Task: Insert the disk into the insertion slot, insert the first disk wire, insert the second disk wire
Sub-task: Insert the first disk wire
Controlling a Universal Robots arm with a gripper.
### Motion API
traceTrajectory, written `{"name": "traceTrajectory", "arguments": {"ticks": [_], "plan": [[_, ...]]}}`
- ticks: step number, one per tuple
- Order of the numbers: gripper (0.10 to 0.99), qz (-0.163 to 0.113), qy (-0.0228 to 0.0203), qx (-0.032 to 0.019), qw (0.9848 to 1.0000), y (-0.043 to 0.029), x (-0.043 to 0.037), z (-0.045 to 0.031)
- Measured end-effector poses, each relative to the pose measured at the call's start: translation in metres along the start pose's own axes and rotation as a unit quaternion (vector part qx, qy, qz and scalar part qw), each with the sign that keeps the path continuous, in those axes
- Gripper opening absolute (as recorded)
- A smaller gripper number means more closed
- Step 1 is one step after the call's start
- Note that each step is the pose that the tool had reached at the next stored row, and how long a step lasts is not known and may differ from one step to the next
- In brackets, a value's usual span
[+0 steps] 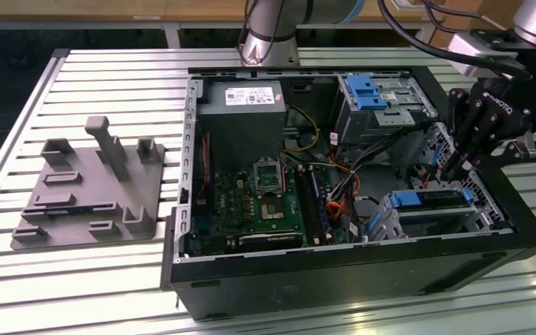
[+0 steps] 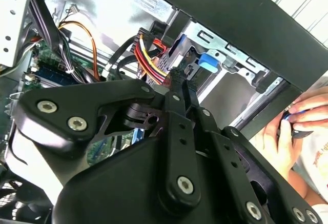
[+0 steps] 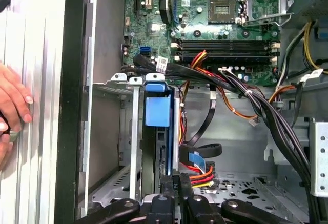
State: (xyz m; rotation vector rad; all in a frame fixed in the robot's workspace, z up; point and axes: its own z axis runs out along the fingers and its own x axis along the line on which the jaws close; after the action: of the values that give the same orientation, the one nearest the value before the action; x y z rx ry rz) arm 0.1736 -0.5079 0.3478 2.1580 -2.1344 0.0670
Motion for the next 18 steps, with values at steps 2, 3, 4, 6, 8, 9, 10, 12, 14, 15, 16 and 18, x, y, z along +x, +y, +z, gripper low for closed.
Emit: {"name": "traceTrajectory", "arguments": {"ticks": [2, 3, 4, 6, 8, 9, 10, 12, 14, 15, 16, 18], "plan": [[0.165, -0.002, -0.0017, 0.0009, 1.0000, 0.0004, 0.0014, 0.0001], [0.165, -0.003, -0.0032, 0.0014, 1.0000, 0.0006, 0.0022, 0.0002], [0.165, -0.004, -0.0051, 0.0018, 1.0000, 0.0008, 0.0031, 0.0003], [0.165, -0.004, -0.0093, 0.0025, 0.9999, 0.0009, 0.0052, 0.0005], [0.165, -0.004, -0.0133, 0.0028, 0.9999, 0.0010, 0.0080, 0.0009], [0.165, -0.005, -0.0153, 0.0029, 0.9999, 0.0011, 0.0096, 0.0010], [0.165, -0.005, -0.0173, 0.0030, 0.9998, 0.0011, 0.0113, 0.0012], [0.165, -0.005, -0.0213, 0.0031, 0.9998, 0.0011, 0.0145, 0.0016], [0.165, -0.005, -0.0280, 0.0033, 0.9996, 0.0013, 0.0168, 0.0018], [0.165, -0.005, -0.0323, 0.0036, 0.9995, 0.0014, 0.0178, 0.0019], [0.165, -0.005, -0.0371, 0.0039, 0.9993, 0.0014, 0.0187, 0.0020], [0.165, -0.006, -0.0409, 0.0041, 0.9991, 0.0014, 0.0198, 0.0021]]}}
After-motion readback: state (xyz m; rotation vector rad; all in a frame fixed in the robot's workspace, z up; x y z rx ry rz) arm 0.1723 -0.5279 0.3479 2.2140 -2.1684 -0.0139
